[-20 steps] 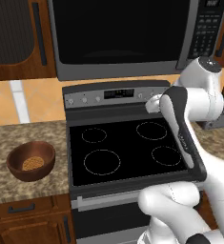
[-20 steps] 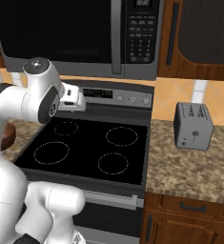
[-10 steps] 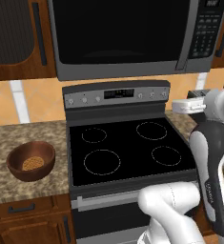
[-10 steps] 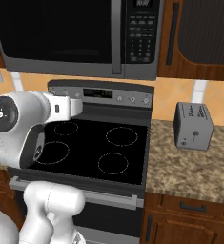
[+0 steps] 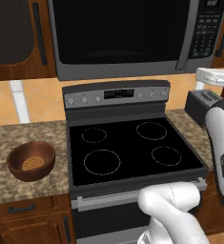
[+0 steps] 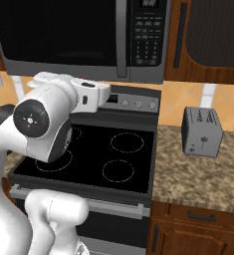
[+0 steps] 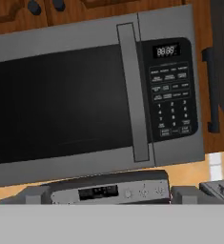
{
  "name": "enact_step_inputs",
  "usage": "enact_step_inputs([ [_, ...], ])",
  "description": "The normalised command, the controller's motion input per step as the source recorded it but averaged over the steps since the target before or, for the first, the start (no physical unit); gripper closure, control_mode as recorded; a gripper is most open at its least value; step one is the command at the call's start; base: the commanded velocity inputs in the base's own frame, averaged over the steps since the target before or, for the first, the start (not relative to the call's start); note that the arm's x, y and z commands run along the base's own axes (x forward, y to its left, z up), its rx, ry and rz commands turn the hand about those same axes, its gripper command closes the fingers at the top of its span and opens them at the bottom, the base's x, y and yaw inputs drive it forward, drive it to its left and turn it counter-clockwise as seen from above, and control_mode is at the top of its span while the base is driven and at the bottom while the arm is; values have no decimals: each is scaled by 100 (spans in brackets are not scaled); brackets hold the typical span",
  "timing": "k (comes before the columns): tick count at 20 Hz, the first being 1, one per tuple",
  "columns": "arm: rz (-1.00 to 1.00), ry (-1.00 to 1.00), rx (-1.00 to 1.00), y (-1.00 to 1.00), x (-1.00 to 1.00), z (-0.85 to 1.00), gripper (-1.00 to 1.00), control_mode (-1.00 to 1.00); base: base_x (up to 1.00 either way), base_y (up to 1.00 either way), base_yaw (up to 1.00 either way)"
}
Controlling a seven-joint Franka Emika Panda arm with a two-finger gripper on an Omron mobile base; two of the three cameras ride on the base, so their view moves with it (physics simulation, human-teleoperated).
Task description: Open the microwave, place the bowl with waffle inside the microwave, then close the microwave door and turn it on.
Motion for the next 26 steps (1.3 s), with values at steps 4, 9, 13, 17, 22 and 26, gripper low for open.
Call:
enact_step_inputs([
  [4, 0, -10, 1, -17, 55, 31, -100, -100, 0, 0, 0],
  [9, 0, -7, 0, -6, 79, 21, -100, -100, 0, 0, 0],
  [13, 0, 0, 3, -39, 71, 16, -100, -100, 0, 0, 0],
  [17, 0, 2, 2, -25, 71, 5, -100, -100, 0, 0, 0],
  [22, 0, 9, 0, -5, 78, 0, -100, -100, 0, 0, 0],
  [26, 0, 6, 0, -13, 74, 0, -100, -100, 0, 0, 0],
])
